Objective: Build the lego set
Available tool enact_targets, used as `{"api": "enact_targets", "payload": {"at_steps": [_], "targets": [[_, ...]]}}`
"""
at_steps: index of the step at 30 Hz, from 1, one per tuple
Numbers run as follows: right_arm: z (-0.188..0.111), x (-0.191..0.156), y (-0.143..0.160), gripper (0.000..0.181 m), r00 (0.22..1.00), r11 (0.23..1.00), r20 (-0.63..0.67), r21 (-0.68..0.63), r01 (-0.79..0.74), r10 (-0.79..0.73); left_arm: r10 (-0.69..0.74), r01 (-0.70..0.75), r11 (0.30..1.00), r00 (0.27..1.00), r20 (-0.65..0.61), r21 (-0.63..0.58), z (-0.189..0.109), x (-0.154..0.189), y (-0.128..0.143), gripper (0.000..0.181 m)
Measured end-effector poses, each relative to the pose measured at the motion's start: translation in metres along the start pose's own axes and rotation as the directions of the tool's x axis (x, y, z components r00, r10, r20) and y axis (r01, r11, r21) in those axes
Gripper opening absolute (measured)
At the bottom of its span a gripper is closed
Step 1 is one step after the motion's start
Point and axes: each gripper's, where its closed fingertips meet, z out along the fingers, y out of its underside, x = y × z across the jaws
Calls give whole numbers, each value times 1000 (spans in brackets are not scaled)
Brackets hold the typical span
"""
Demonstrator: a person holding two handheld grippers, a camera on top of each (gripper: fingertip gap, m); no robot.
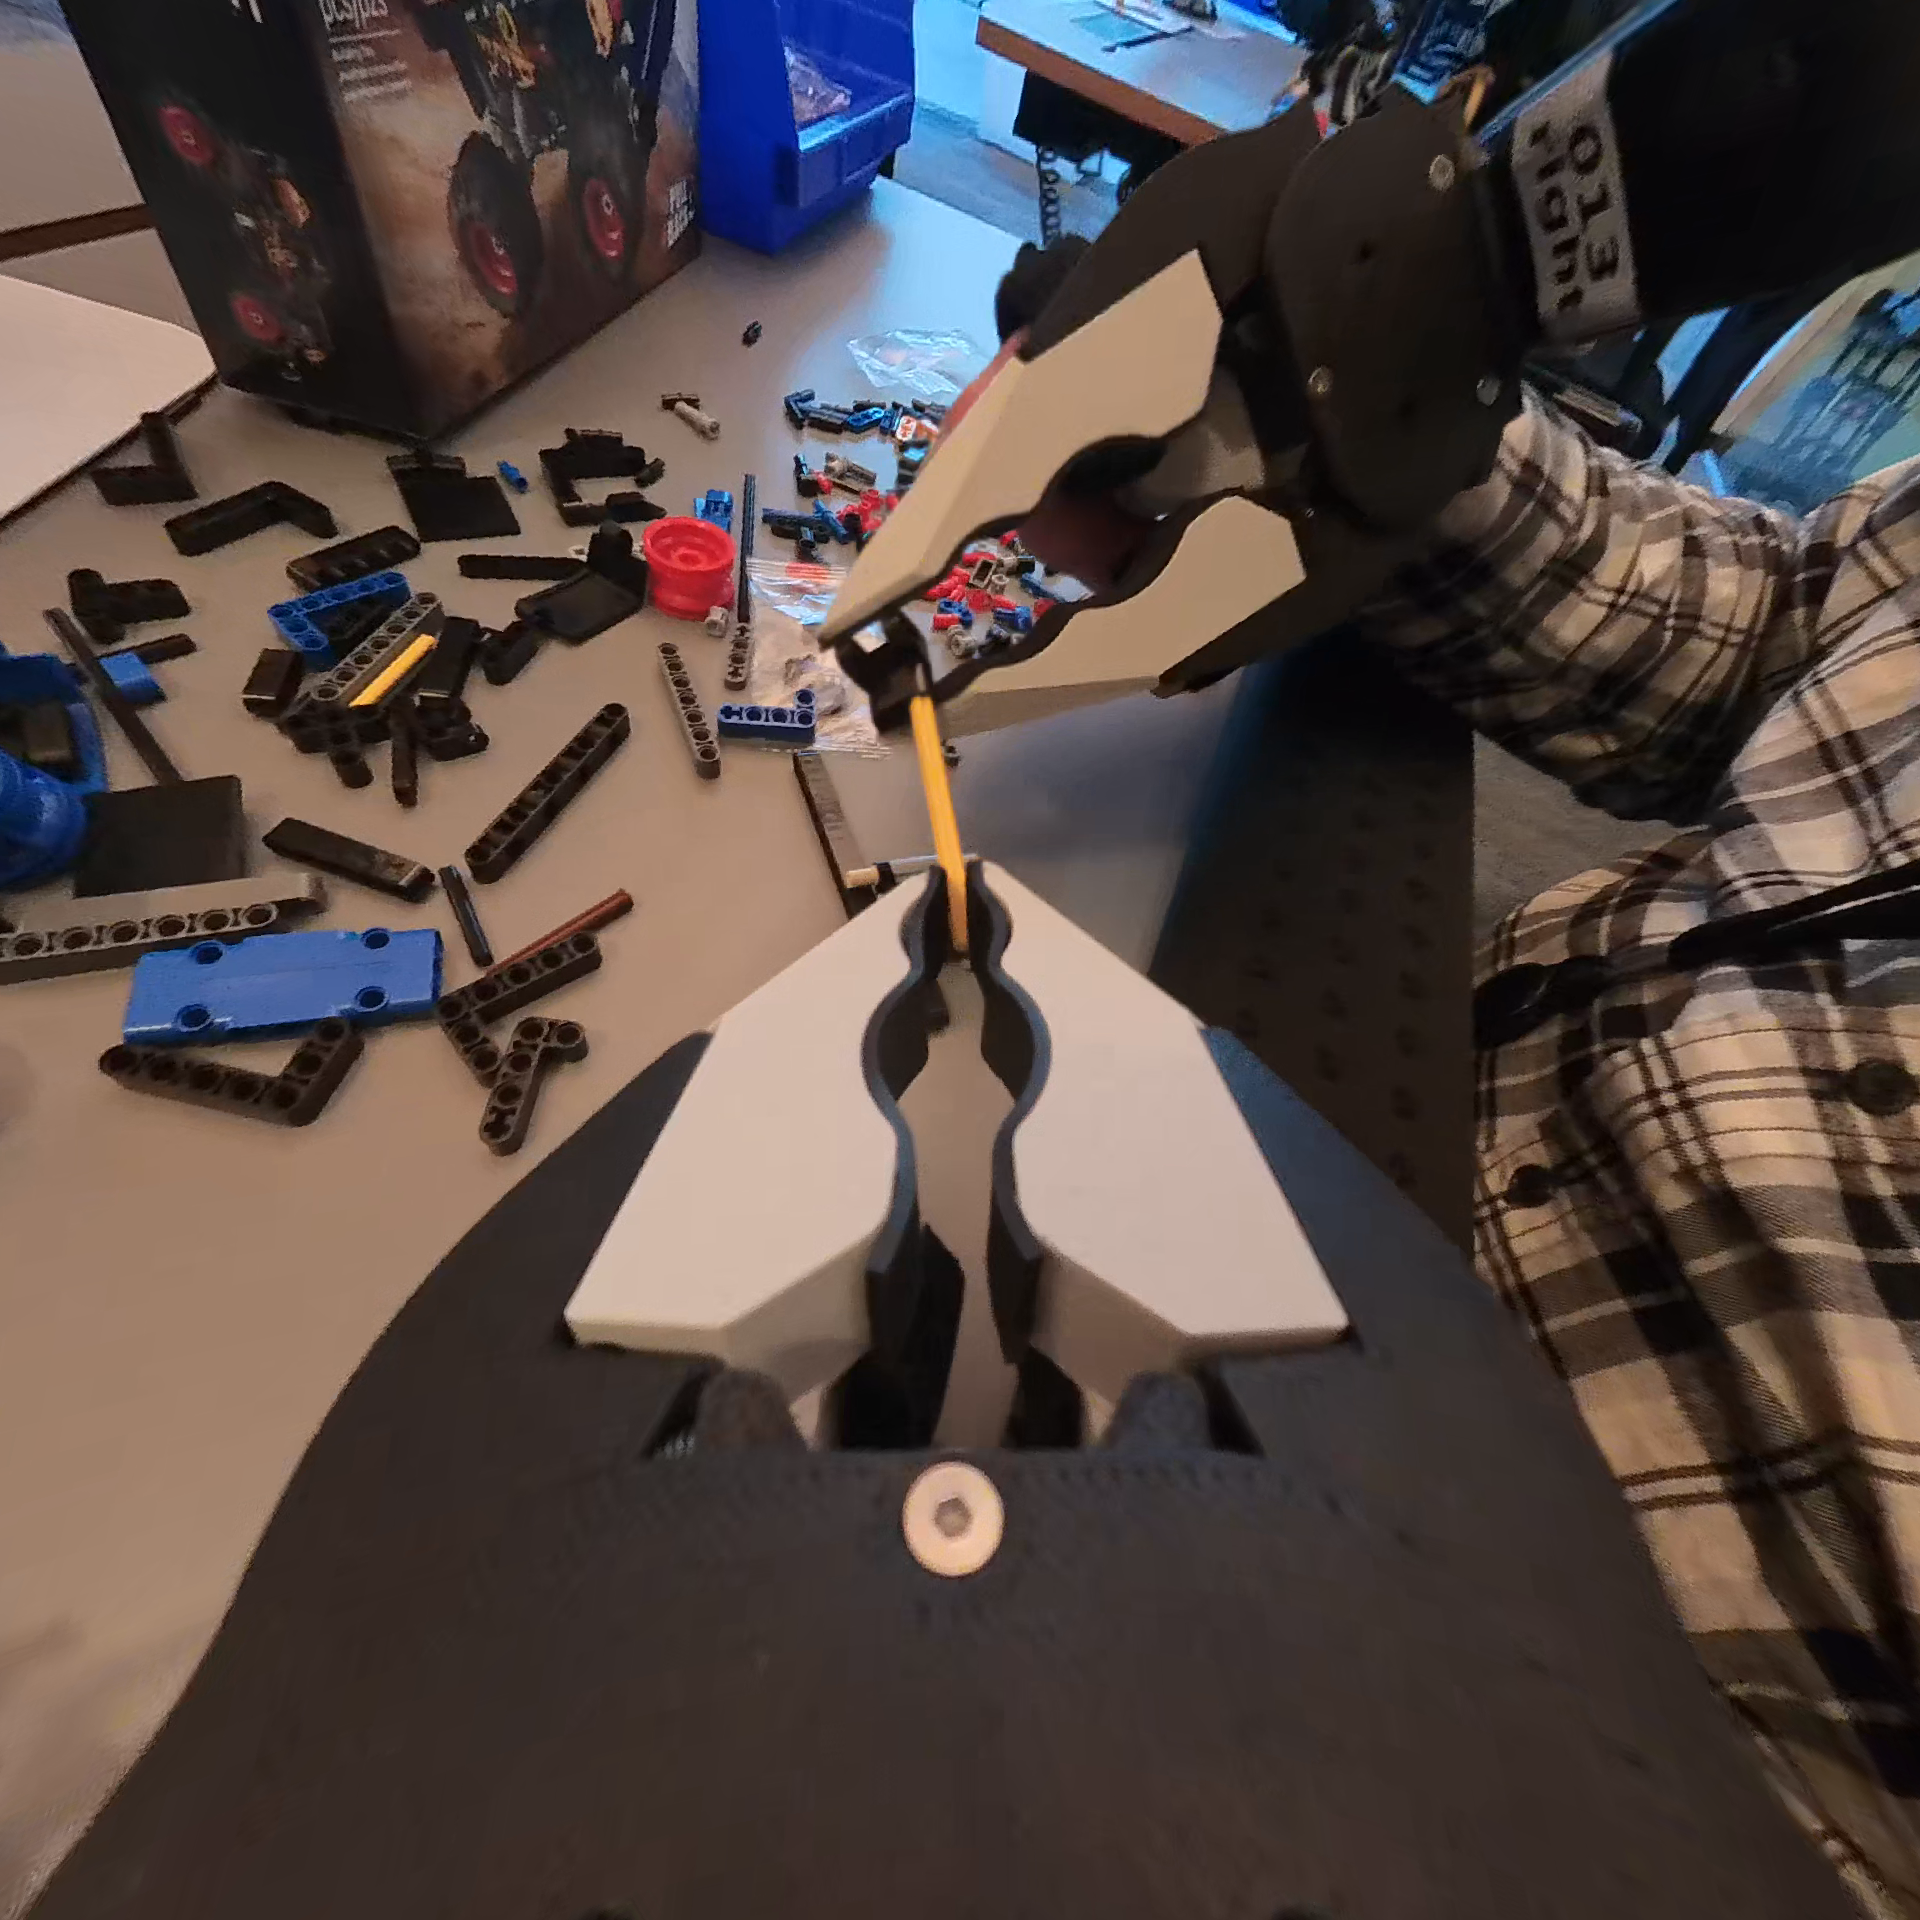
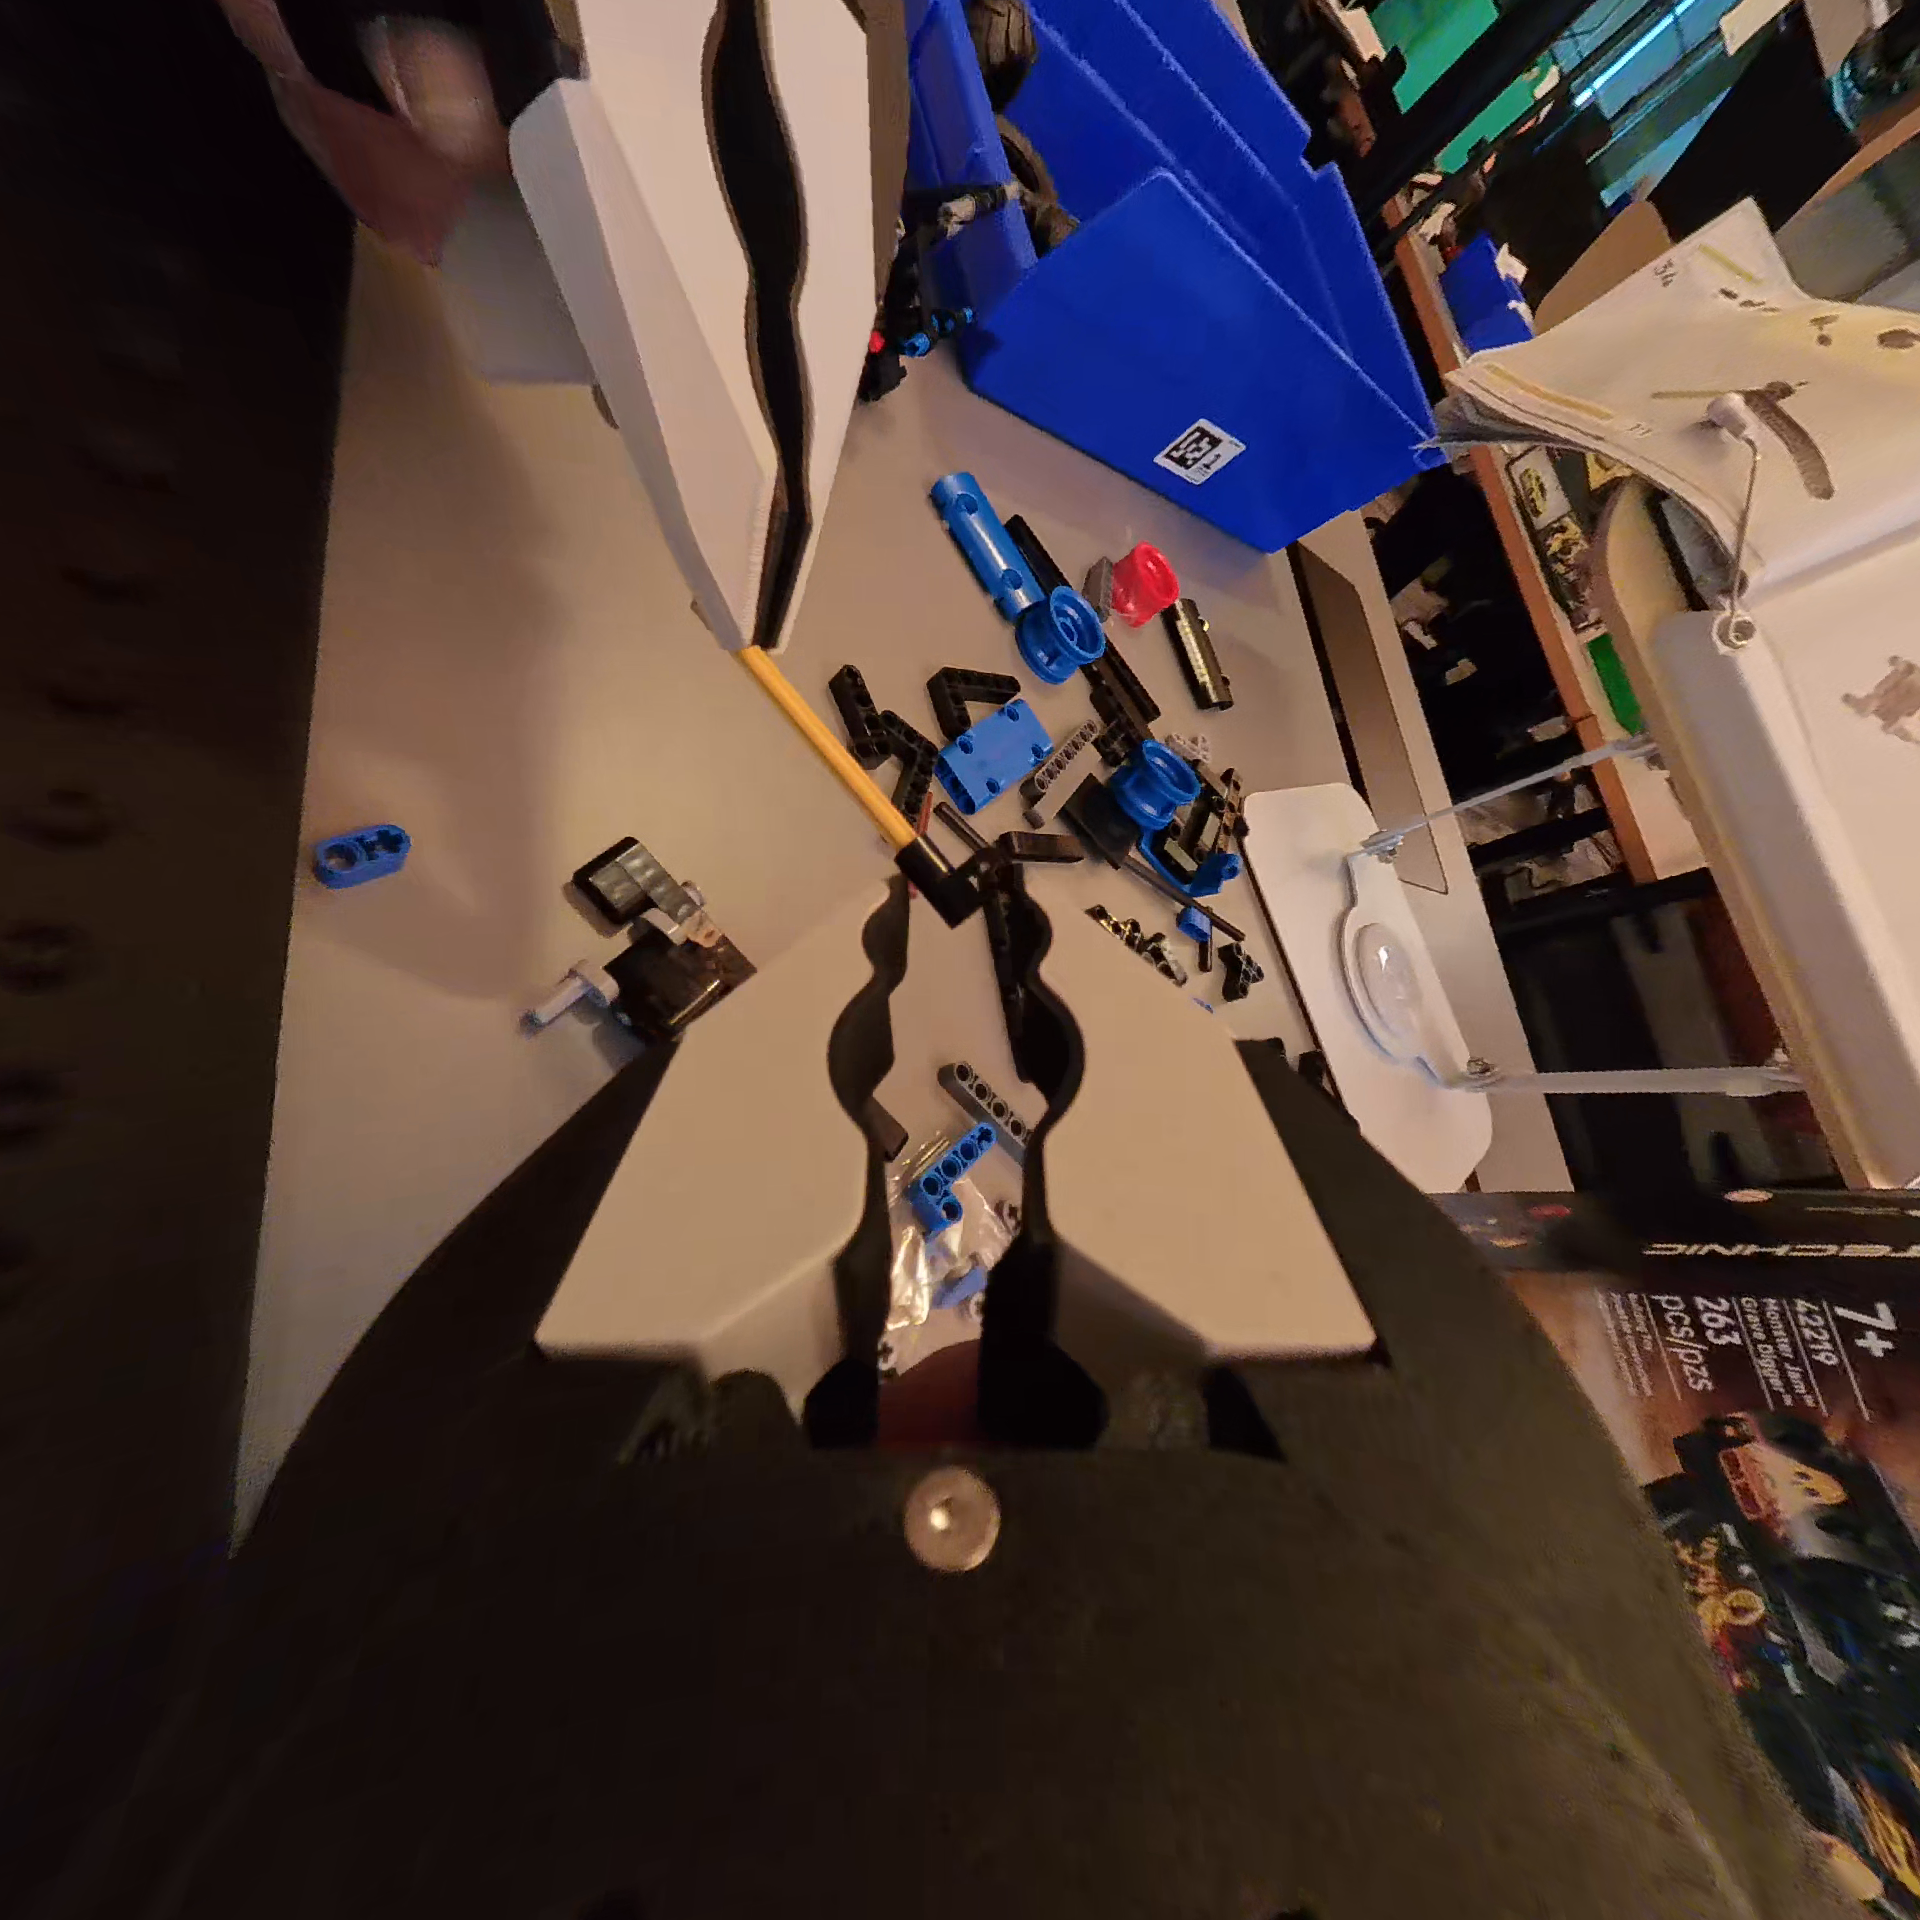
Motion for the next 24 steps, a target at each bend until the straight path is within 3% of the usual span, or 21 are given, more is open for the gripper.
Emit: {"api": "enact_targets", "payload": {"at_steps": [11,16,24], "targets": [[-2,3,-3,16,1000,999,-6,41,-24,24,-20,23,998,998,-56,57,-3,5,-6,3],[-1,5,-2,15,998,997,-2,49,-56,56,32,-30,998,999,-36,51,-2,6,-5,14],[-2,5,-1,15,997,995,14,63,-80,79,82,-81,995,997,-11,50,1,4,-5,6]]}}
